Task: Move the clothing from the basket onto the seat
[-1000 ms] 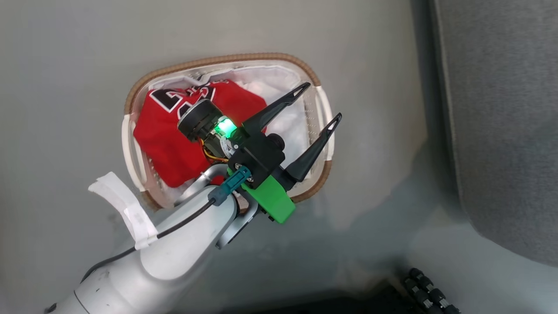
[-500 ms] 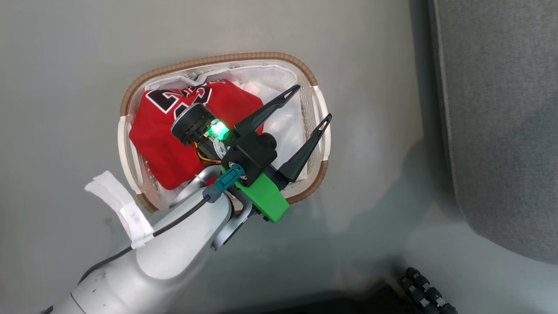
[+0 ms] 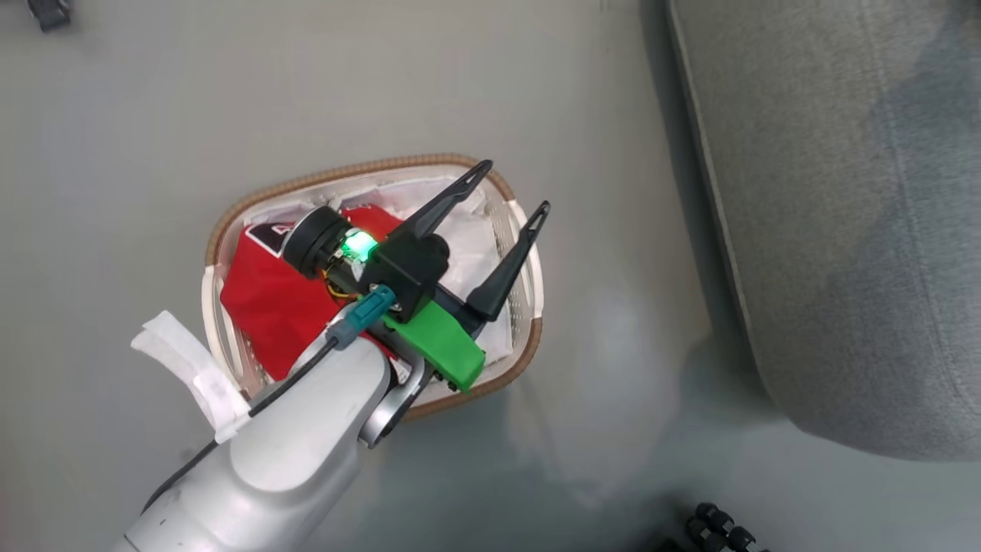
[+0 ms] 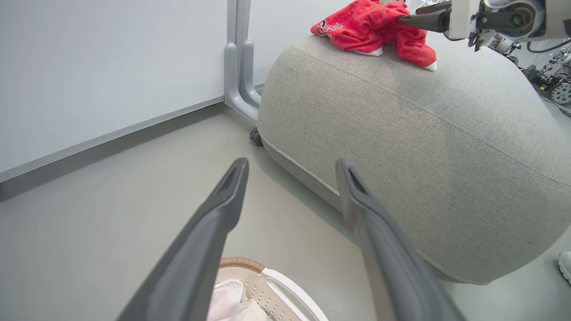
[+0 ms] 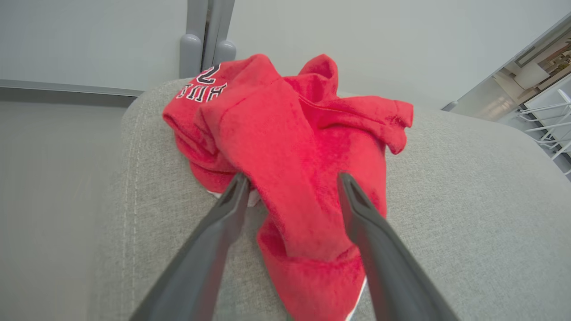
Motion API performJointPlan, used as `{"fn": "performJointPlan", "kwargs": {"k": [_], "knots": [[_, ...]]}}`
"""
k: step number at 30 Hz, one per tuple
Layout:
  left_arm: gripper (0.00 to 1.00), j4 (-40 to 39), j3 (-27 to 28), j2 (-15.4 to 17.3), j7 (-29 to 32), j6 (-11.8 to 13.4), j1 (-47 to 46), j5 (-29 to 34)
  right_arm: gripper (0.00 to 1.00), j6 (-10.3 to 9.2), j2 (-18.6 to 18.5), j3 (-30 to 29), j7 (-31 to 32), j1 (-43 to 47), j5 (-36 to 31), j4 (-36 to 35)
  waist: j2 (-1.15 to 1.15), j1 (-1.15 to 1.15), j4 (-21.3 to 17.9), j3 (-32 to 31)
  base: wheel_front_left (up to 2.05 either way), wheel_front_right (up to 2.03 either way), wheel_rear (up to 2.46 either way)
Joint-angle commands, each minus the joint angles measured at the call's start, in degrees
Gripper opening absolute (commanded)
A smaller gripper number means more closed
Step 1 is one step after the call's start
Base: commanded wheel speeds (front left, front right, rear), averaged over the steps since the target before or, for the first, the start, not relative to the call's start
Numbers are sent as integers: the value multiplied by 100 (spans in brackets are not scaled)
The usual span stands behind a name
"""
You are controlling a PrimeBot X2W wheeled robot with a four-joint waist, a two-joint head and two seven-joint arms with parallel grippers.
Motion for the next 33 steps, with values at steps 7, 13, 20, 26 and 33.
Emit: {"fn": "performJointPlan", "kwargs": {"k": [7, 13, 20, 26, 33], "knots": [[100, 237, 274, -56, -97, 65, 367, -200, 100, -8, -30, 509, -184, 344, 379, -25, 0, 0, 17, -983, 0, 0, 0], [100, 243, 724, -139, -97, 126, 751, -256, 100, -8, 45, 946, -234, 610, 640, -96, 0, 0, 263, -1546, 0, 0, 0], [100, 205, 1416, -206, -92, 155, 1411, -211, 100, -8, 278, 1308, -279, 1031, 1006, -309, 0, 0, 520, -2084, 0, 0, 0], [100, 178, 2048, -305, -93, 149, 1952, -125, 100, -7, 519, 1401, -283, 1568, 1201, -785, 0, 0, 709, -2406, 0, 0, 0], [100, 112, 2779, -438, -92, 108, 2563, 8, 100, -8, 885, 1278, -285, 2479, 1260, -1811, 0, 0, 892, -2684, 0, 0, 0]]}}
